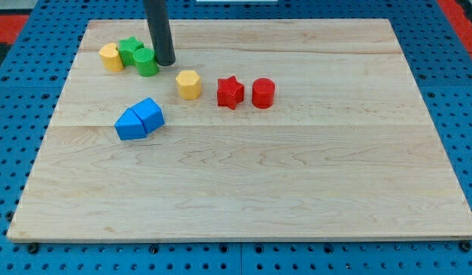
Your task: Move the green blocks to the top
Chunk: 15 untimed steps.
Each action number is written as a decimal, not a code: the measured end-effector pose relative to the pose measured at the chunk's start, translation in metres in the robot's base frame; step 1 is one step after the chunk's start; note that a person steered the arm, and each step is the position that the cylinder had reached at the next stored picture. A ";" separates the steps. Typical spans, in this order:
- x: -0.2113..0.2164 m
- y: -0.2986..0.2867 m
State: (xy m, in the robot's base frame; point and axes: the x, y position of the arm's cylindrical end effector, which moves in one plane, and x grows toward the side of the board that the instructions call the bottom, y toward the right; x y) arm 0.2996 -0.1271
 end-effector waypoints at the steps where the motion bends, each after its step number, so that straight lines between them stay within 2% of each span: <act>1: 0.013 0.010; 2: 0.018 0.014; 4: 0.008 -0.053; 9: 0.028 -0.066; 10: 0.048 -0.066; 11: 0.051 -0.101; 15: -0.006 -0.079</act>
State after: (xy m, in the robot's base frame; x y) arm 0.2939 -0.2065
